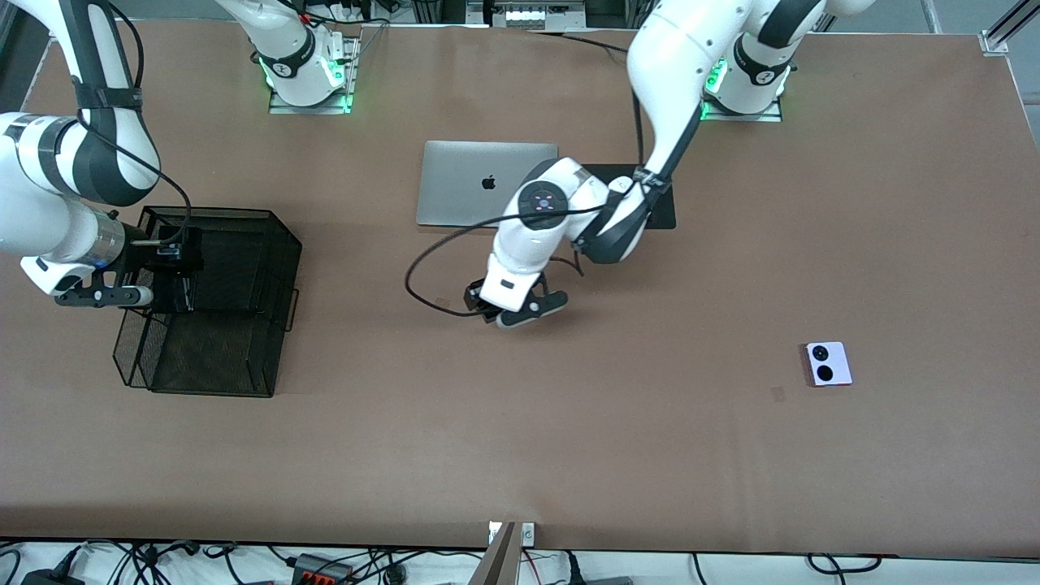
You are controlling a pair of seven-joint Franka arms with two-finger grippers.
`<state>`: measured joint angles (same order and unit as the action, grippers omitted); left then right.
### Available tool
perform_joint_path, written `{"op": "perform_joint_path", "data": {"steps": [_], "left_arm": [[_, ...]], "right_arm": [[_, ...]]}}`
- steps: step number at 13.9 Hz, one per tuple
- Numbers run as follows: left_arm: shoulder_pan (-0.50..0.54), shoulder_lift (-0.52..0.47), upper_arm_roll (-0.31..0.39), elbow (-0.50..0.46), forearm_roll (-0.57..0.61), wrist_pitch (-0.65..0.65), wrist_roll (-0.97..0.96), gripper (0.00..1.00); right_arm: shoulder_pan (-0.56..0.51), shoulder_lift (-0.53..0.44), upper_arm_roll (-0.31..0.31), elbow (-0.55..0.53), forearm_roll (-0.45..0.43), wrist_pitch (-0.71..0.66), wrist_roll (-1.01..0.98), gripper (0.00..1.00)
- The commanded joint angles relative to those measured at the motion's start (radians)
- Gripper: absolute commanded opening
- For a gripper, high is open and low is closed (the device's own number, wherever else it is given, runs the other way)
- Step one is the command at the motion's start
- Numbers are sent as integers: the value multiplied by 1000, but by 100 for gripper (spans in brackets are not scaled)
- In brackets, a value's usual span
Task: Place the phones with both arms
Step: 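Carry the flip phone beside the laptop with the left gripper while the right gripper releases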
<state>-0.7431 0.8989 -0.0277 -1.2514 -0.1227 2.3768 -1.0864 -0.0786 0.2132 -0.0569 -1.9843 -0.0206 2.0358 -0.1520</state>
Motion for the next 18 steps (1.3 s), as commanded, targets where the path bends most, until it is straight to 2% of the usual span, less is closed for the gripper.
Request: {"op": "perform_joint_path", "data": {"steps": [1,3,11,12,13,14,18], "left_arm": [[-13,55,20,75,28,45,132,62],[-15,83,20,76,32,123,174,62],[-32,144,23,104,72,147,221,64],[-32,153,25,109,72,160,221,70],[-32,161,28,112,72,174,221,82],[-32,164,37,112,77,194,221,99],[-28,164,38,113,84,196,241,100]], "right_arm": [[-3,-34,6,-37,5,18,19,32],[-3,-35,6,-51,5,21,20,32],[-4,-63,6,-94,5,6,19,32],[-4,-75,6,-105,5,6,19,32],[-4,-71,6,-107,5,13,19,32],[-4,-66,6,-107,5,23,19,32],[-10,-38,6,-107,5,35,19,39]]}}
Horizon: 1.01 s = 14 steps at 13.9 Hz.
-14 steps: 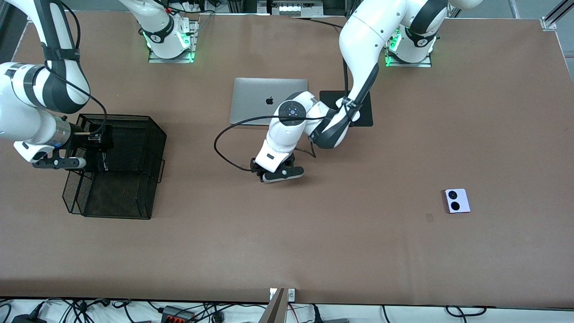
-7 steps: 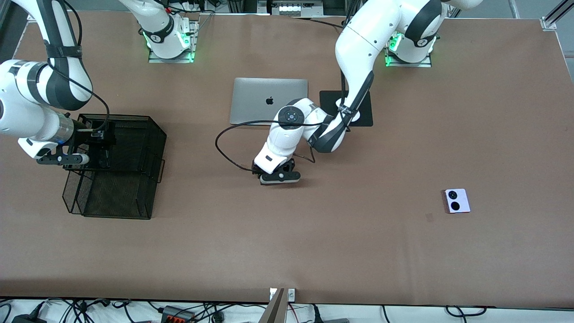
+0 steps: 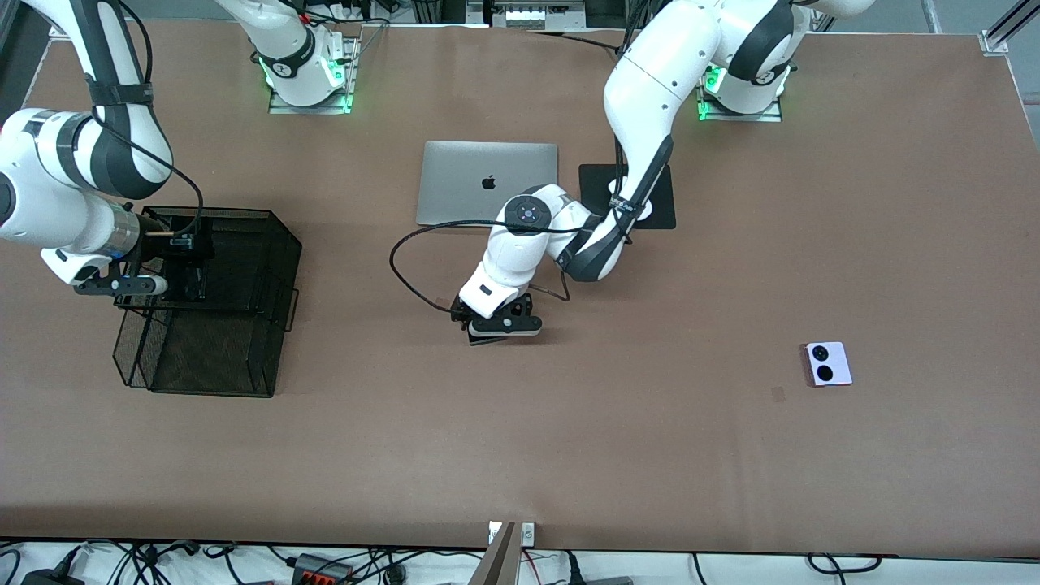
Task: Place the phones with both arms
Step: 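Carry the flip phone beside the laptop with the left gripper while the right gripper releases, then release the small flip phone and move the left gripper to the white phone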
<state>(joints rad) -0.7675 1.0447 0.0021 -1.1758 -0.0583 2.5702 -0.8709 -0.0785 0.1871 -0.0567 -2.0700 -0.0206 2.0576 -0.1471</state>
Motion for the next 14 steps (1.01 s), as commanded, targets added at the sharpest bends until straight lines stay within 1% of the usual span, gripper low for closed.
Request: {"op": "perform_joint_path", "data": {"steps": [1,2,5,8,10,12,14], "left_arm": [[-3,15,9,38,20,2,39,100],[3,6,9,36,20,2,44,100],[42,-31,7,24,18,-19,90,100],[94,-87,4,21,6,-97,223,100],[140,-135,-4,15,-11,-128,289,100],[189,-195,-8,-33,-66,-162,438,100],[229,-244,-10,-38,-95,-263,553,100]], "right_arm": [[-10,-11,6,-21,5,24,14,70],[-10,-11,6,-21,5,27,14,100],[-10,-17,6,-1,5,16,14,100],[-9,-41,6,22,5,9,15,100],[-7,-55,8,69,5,-51,17,100],[-6,-55,11,149,7,-141,17,100],[-3,-55,17,226,7,-221,17,100]]}}
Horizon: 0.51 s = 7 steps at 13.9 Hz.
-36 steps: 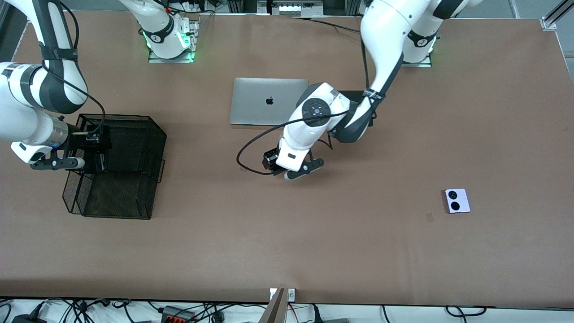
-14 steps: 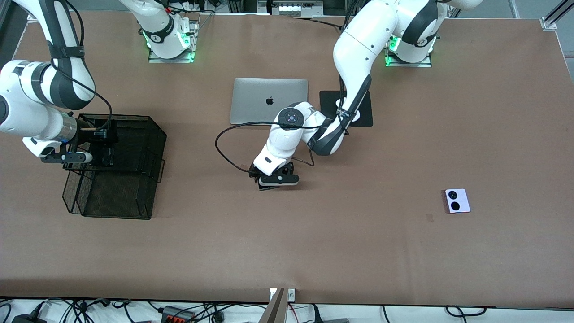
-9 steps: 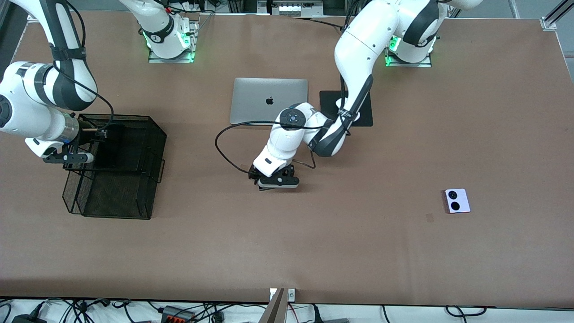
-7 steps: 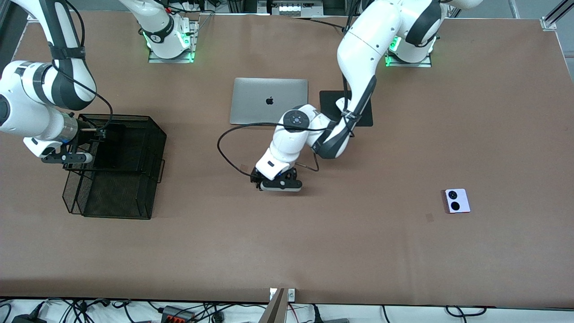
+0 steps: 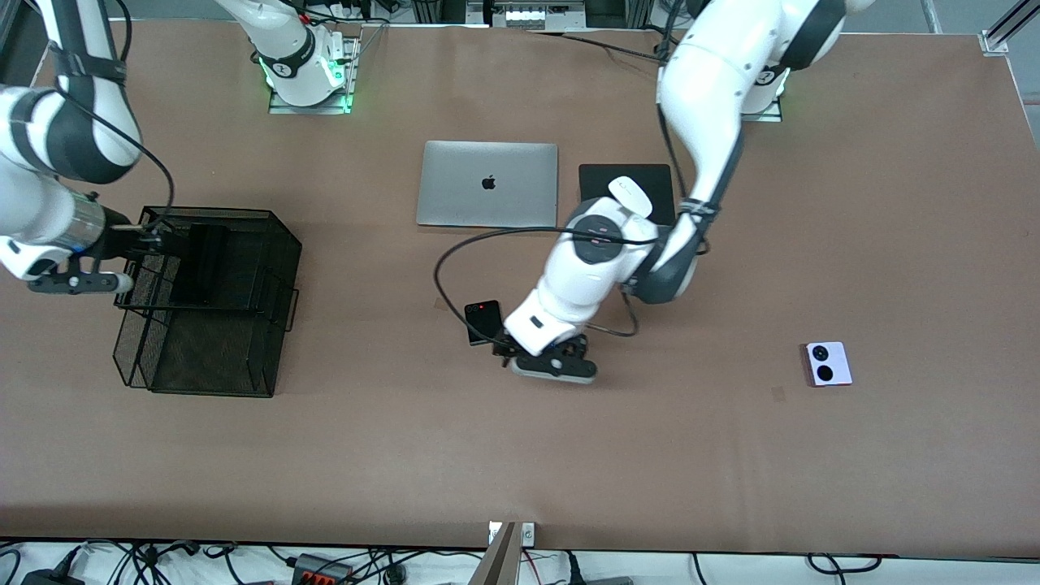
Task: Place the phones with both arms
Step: 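Release the small flip phone and move the left gripper to the white phone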
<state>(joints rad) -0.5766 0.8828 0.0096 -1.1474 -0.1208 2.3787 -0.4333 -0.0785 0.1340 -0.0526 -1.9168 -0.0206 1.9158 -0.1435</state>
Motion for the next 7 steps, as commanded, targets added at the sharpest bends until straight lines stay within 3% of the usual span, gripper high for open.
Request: {"op": "perform_joint_path", "data": {"steps": [1,7], "left_arm": [[56,-103,-17,-67,-33,-102,154,100],[194,-332,-19,-238,-22,-260,293,100]], "right_arm": [[0,-2,13,118,8,-124,13,100],[13,-1,14,324,8,-291,9,100]]}}
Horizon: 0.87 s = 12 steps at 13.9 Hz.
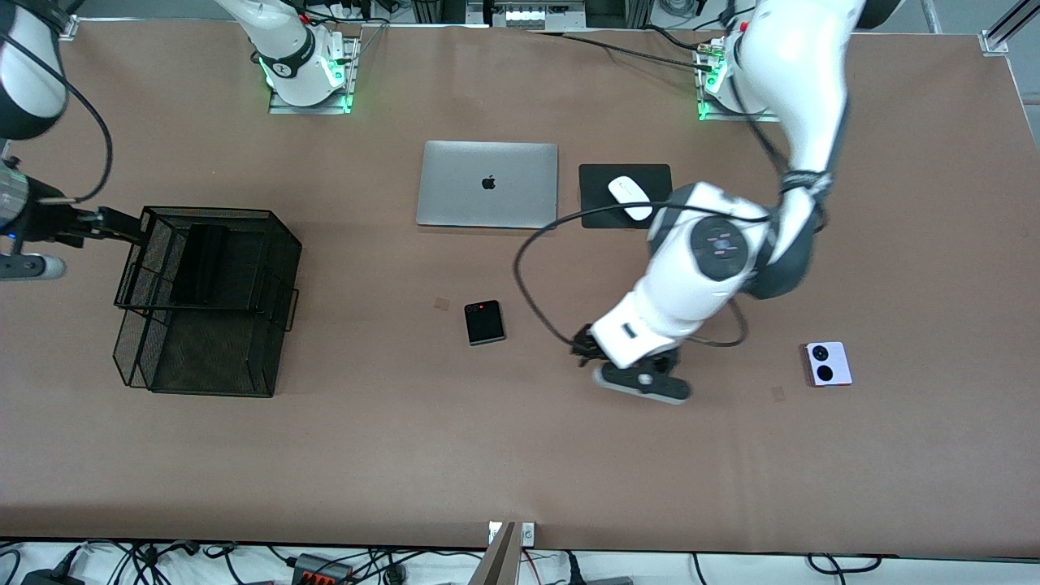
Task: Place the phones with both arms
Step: 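Release the small flip phone and move the left gripper to the white phone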
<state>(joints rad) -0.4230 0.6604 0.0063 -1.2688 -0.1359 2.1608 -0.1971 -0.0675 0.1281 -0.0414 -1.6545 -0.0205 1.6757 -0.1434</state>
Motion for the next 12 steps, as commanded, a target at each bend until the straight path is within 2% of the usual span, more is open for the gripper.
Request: {"op": "perform_joint_path", "data": {"steps": [1,4,6,12], "left_arm": [[74,-126,-15,-129,-8,-52,114,100],[147,-189,-15,-181,-7,-113,198,100],[205,-206,-15,-189,10,-171,281,100],[311,-229,8,-285,19,-153,406,100]], "right_arm": [[2,10,3,88,8,-54,-1,100],[14,7,2,110,7,-57,16,100],[12,4,2,114,7,-57,108,100],[32,7,3,177,4,-54,130,100]]}}
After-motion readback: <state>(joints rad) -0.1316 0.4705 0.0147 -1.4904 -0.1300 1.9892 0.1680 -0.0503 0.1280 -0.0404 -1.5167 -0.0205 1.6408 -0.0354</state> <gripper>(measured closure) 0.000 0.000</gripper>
